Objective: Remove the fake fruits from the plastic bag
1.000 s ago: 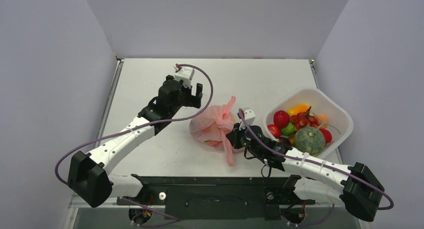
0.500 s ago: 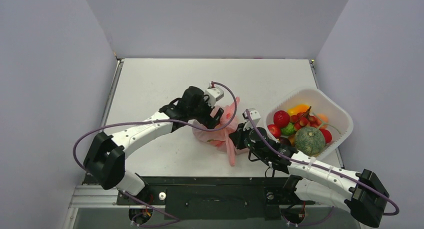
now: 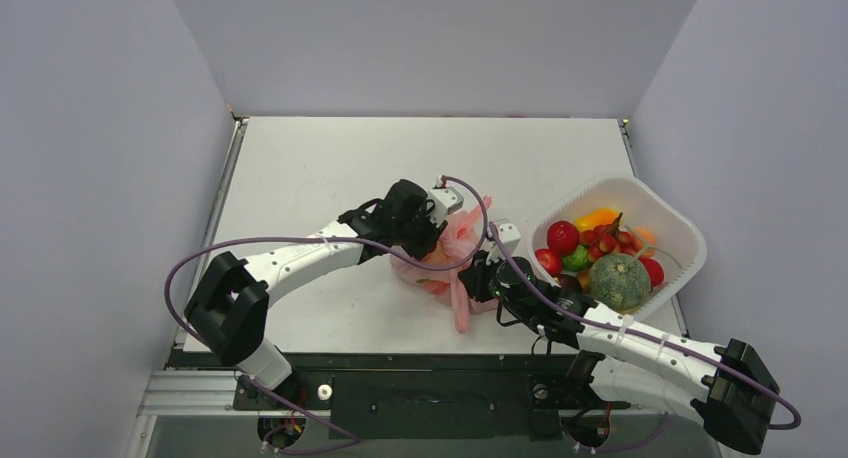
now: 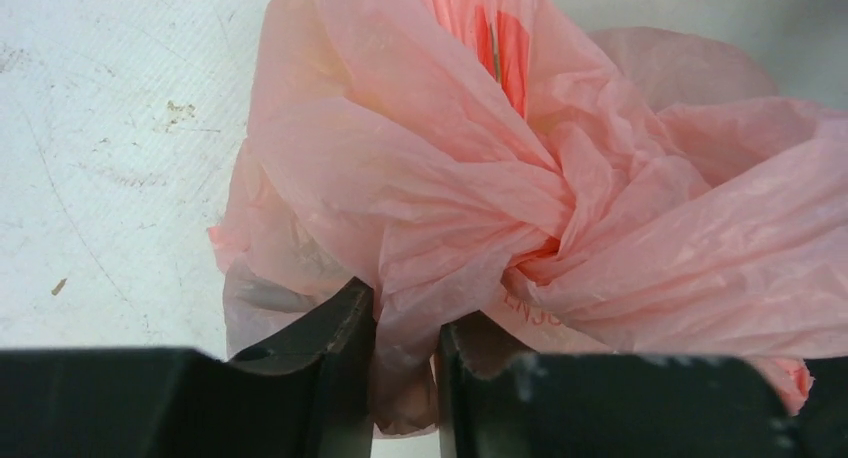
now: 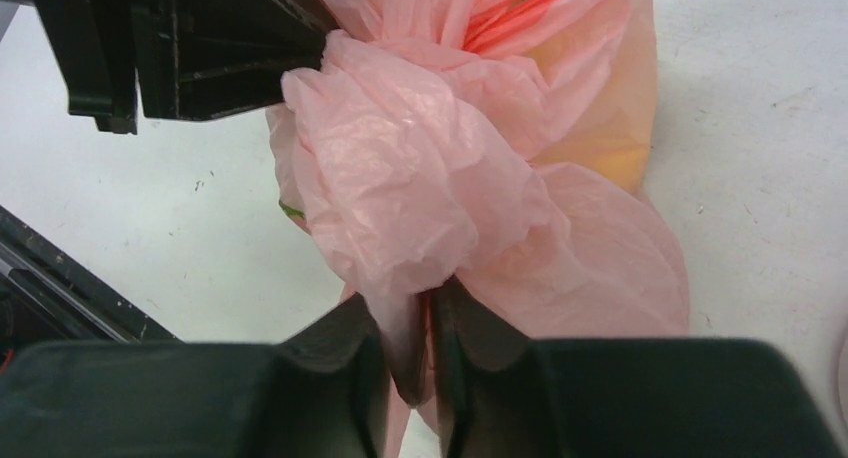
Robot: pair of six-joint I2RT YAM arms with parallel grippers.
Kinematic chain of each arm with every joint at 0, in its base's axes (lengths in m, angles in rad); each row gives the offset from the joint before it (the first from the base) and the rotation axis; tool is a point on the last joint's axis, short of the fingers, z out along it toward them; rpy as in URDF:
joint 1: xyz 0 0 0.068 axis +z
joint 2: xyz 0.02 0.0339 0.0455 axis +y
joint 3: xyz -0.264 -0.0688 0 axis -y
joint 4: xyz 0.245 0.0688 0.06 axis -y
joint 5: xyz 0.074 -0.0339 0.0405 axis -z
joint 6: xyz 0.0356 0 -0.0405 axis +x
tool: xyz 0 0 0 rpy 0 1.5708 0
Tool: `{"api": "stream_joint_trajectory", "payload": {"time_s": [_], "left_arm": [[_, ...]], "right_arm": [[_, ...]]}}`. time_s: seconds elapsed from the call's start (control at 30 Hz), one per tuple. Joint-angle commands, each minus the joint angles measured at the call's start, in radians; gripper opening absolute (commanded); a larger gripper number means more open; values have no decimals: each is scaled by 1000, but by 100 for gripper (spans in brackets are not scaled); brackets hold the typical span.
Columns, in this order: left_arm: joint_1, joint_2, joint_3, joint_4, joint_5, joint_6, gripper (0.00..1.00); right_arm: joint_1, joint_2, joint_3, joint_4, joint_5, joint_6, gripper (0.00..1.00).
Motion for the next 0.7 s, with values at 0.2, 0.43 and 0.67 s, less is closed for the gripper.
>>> {"api": "stream_joint_trajectory", "payload": {"time_s": [0.2,0.43,0.67], "left_arm": [[-2,-81,47,11,-14,-25,0],[-1,-105,46,5,-24,-57,0],[-2,-144,21,25,-30,-62,0]], "right_arm": [[12,-14,140,-119,121,-35,41],[14,-11,201,-138,190,-91,57],[14,59,243,-24,191,-101,67]]}}
